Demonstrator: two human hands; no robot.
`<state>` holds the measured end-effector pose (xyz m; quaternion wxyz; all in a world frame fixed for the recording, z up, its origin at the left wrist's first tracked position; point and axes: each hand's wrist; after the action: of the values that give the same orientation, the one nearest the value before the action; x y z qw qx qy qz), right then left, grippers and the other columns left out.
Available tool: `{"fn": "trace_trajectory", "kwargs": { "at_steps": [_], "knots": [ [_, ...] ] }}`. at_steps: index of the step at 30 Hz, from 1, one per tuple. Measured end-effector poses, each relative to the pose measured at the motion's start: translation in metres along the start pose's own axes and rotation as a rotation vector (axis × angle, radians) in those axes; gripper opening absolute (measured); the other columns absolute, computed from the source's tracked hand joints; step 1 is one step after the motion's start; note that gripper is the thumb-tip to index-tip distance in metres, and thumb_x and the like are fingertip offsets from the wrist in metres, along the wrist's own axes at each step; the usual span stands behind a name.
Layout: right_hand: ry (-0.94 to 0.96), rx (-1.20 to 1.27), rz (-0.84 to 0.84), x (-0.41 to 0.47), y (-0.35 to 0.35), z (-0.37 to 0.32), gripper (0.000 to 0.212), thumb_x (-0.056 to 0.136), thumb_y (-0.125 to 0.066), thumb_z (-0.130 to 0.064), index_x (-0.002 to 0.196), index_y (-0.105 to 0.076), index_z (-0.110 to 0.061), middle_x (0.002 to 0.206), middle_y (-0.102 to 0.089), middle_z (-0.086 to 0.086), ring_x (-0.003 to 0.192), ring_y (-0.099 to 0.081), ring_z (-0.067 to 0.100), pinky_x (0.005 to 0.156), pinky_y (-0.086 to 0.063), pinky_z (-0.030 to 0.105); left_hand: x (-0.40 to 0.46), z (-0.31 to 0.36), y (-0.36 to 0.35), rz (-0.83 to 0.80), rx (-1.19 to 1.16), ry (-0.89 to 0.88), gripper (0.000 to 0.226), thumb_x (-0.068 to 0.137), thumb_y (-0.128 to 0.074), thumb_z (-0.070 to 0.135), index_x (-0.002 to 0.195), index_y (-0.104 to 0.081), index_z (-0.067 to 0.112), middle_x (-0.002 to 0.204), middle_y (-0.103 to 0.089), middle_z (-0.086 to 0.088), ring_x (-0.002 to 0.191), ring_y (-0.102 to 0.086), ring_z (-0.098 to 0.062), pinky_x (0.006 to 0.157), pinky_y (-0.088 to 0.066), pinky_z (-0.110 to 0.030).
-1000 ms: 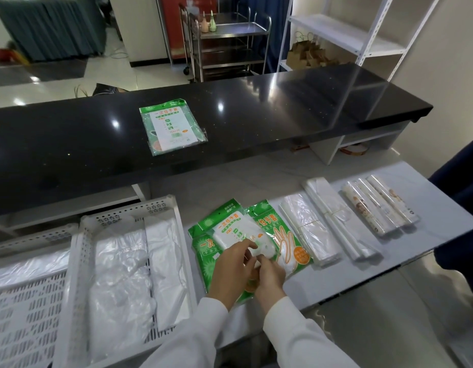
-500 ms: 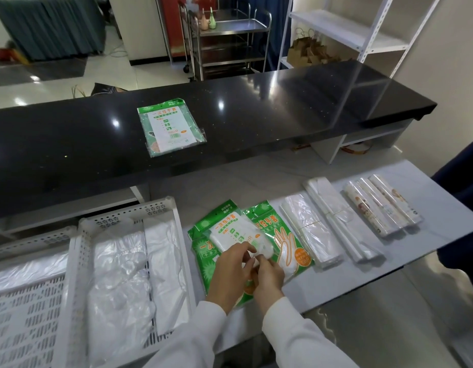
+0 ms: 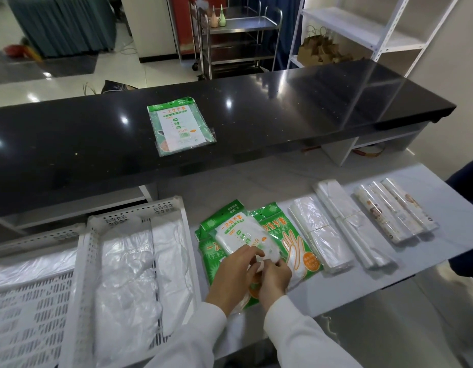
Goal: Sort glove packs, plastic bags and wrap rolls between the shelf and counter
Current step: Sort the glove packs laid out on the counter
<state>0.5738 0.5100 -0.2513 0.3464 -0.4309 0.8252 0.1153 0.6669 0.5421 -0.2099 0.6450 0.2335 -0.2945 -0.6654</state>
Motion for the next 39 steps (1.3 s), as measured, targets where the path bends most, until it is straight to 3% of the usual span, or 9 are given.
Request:
{"fn": "trace_trajectory", "kwargs": {
  "at_steps": [5, 9, 13, 19, 23, 30, 33, 36, 39],
  "knots": [
    [0.061, -0.066, -0.027, 0.002, -0.004, 0.005, 0.037, 0.089, -0.055, 0.006, 0.106, -0.072, -0.023, 0.102, -0.076, 0.0, 0.094, -0.071, 0.027, 0.068, -0.057, 0.03, 0.0, -0.002, 0.0, 0.001, 0.005, 0.007, 0.02, 0.099, -0.065, 0.015, 0.116, -0.068, 0.023, 0.105, -0.068, 0.007, 0.094, -0.064, -0.01, 0.088, -0.053, -0.03],
    [0.077, -0.105, 0.025, 0.003, -0.007, 0.01, 0.036, 0.094, -0.053, 0.004, 0.116, -0.07, -0.019, 0.114, -0.075, 0.012, 0.103, -0.07, 0.038, 0.09, -0.061, 0.049, -0.002, -0.003, -0.002, -0.011, 0.032, 0.017, 0.022, 0.1, -0.063, 0.018, 0.121, -0.067, 0.026, 0.11, -0.068, 0.008, 0.098, -0.064, -0.012, 0.091, -0.054, -0.031],
    [0.044, -0.063, -0.034, 0.003, -0.006, 0.011, 0.047, 0.076, -0.055, -0.004, 0.121, -0.07, -0.01, 0.116, -0.074, 0.016, 0.105, -0.07, 0.04, 0.096, -0.059, 0.053, -0.005, -0.003, -0.005, 0.031, 0.131, 0.035, 0.018, 0.099, -0.062, 0.025, 0.116, -0.066, 0.024, 0.111, -0.066, 0.006, 0.098, -0.064, -0.016, 0.083, -0.053, -0.031],
    [0.058, -0.144, -0.063, 0.001, 0.003, 0.014, 0.043, 0.082, -0.063, 0.013, 0.116, -0.071, -0.012, 0.105, -0.077, 0.011, 0.095, -0.073, 0.035, 0.086, -0.064, 0.053, -0.007, 0.0, -0.011, 0.083, 0.236, 0.073, 0.015, 0.1, -0.057, 0.027, 0.099, -0.069, 0.018, 0.098, -0.074, 0.0, 0.088, -0.068, -0.022, 0.072, -0.048, -0.03],
    [0.1, -0.106, -0.121, -0.005, 0.012, 0.01, 0.04, 0.085, -0.064, 0.014, 0.112, -0.071, -0.013, 0.097, -0.078, 0.007, 0.084, -0.075, 0.024, 0.06, -0.063, 0.031, -0.01, -0.004, -0.015, 0.076, 0.255, 0.105, 0.013, 0.1, -0.056, 0.026, 0.096, -0.065, 0.017, 0.093, -0.075, -0.004, 0.085, -0.069, -0.027, 0.069, -0.047, -0.034],
    [0.069, -0.03, -0.16, -0.001, 0.033, 0.007, 0.053, 0.09, -0.054, 0.02, 0.128, -0.063, -0.016, 0.113, -0.074, 0.01, 0.098, -0.072, 0.027, 0.083, -0.064, 0.044, -0.023, 0.0, -0.011, 0.218, -0.377, 0.427, 0.023, 0.094, -0.071, 0.041, 0.112, -0.066, 0.027, 0.127, -0.055, 0.01, 0.121, -0.051, -0.01, 0.097, -0.037, -0.026],
    [0.053, -0.005, -0.175, -0.001, 0.043, 0.007, 0.06, 0.088, -0.053, 0.022, 0.133, -0.061, -0.018, 0.12, -0.073, 0.01, 0.109, -0.07, 0.033, 0.095, -0.059, 0.058, -0.018, -0.001, -0.004, 0.34, -0.531, 0.627, 0.019, 0.099, -0.066, 0.032, 0.118, -0.065, 0.03, 0.13, -0.056, 0.005, 0.113, -0.058, -0.016, 0.088, -0.043, -0.022],
    [0.047, 0.006, -0.169, -0.002, 0.05, 0.005, 0.059, 0.087, -0.055, 0.022, 0.131, -0.063, -0.016, 0.122, -0.072, 0.012, 0.111, -0.069, 0.035, 0.094, -0.059, 0.06, -0.005, -0.003, 0.001, 0.415, -0.721, 0.737, 0.029, 0.1, -0.064, 0.019, 0.128, -0.063, 0.03, 0.119, -0.063, 0.003, 0.088, -0.059, -0.002, 0.058, -0.044, -0.008],
    [0.049, -0.003, -0.163, -0.003, 0.056, 0.005, 0.055, 0.088, -0.059, 0.019, 0.133, -0.064, -0.013, 0.123, -0.073, 0.013, 0.11, -0.07, 0.035, 0.092, -0.06, 0.061, 0.012, -0.01, 0.003, 0.451, -0.873, 0.794, 0.035, 0.1, -0.062, 0.013, 0.13, -0.063, 0.033, 0.116, -0.066, 0.0, 0.087, -0.063, -0.007, 0.062, -0.045, -0.019]
  ]
}}
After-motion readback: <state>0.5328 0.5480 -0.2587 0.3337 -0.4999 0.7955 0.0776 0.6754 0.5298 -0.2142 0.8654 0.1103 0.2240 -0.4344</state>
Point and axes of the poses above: each hand's wrist, its own x-axis towards the middle knuckle, its own y-axis out of the back of the hand, z = x × y
